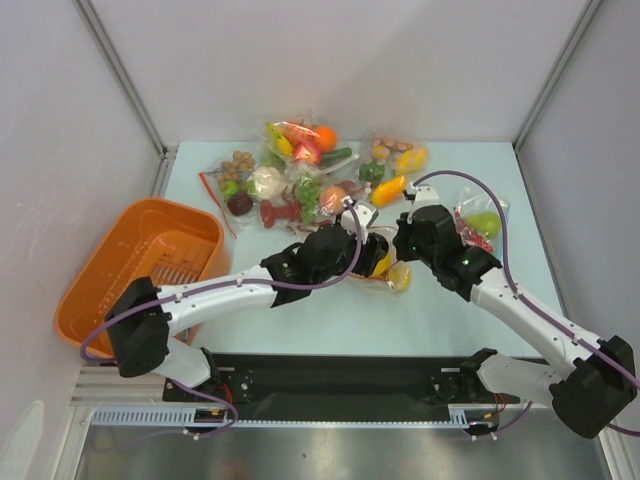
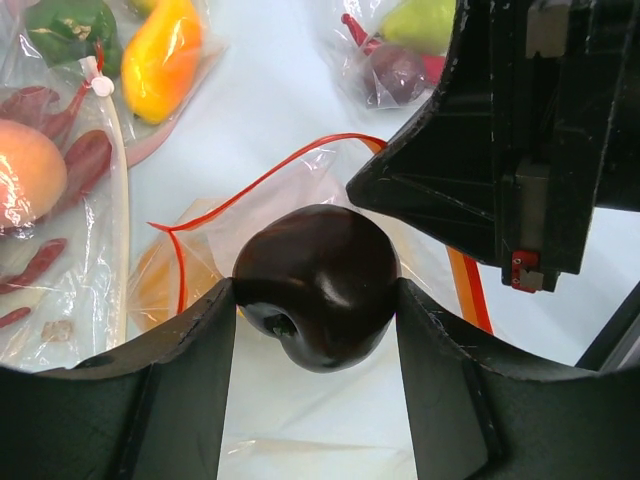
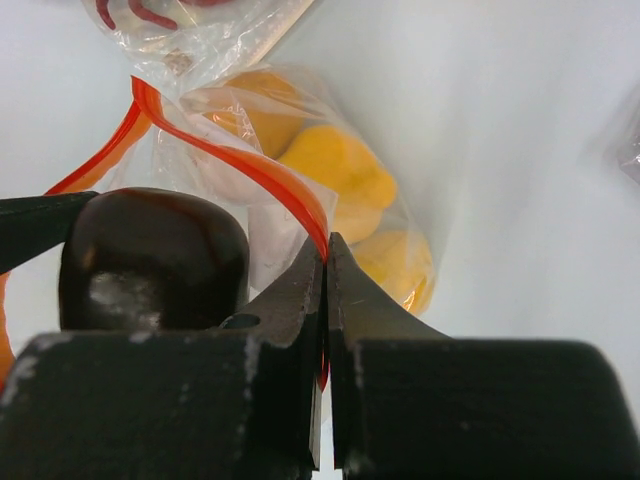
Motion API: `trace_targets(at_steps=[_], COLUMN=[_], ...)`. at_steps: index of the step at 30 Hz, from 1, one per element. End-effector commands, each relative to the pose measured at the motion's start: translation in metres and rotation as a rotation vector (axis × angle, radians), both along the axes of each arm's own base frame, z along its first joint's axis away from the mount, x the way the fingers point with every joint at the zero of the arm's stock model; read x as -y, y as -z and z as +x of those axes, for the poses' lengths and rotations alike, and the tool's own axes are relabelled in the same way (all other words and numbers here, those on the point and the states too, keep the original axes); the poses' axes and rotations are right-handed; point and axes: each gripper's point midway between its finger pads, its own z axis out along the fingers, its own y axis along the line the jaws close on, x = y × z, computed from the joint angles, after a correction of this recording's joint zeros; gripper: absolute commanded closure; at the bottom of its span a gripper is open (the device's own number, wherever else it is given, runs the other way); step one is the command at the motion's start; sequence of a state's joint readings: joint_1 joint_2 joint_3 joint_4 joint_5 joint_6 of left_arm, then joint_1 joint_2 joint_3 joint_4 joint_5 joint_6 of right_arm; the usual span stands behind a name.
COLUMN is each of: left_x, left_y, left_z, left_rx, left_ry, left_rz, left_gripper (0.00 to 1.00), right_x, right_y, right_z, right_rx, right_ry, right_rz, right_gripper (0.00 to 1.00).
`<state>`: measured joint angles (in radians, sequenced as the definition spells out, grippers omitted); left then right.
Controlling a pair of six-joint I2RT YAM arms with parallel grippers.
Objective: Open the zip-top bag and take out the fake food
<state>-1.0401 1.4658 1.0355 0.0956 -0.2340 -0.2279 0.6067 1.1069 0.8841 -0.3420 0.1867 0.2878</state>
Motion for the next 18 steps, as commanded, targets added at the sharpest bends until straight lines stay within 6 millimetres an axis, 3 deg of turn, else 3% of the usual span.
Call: trace_targets(at_steps=[1,9,12,13,16,18], left_x=[-0.005,-0.034,-0.055,-0.067,-0.100,-0.133], left_y=[-0.051,-0.086,-0.098,-0.107,-0.105,-0.103], left_z=[0.003,-0.006,-0.009,-0.010,0.000,0.013], left_rx=[0.077,0.108,0.125,0.143,0.157,0.143], left_ry=[-0.016,-0.029,-0.059,-0.077,-0.161,-0.247], left_rz=[-0.130,-0.194,-0.204,-0.221,-0.195,-0.190], left_gripper=[0.78,0.77,0.76,0.76,0.75,0.75], right_x=[0.004,0.004,0.003,0.004,0.003,0.001], right_y=[-0.009,-0.006,-0.007,-0.008,-0.008,-0.008], right_z=[-0.001,0.000,0.000,0.000,0.001,0.002], right_rx=[0.028,0.026,0.028,0.031,0.032,0.032], right_ry=[0.014,0.013,0.010,0.010,0.007,0.000], right_rz=[0.002,0.005,0.007,0.008,0.012,0.018], right_gripper=[1.00,1.00,1.00,1.00,1.00,1.00])
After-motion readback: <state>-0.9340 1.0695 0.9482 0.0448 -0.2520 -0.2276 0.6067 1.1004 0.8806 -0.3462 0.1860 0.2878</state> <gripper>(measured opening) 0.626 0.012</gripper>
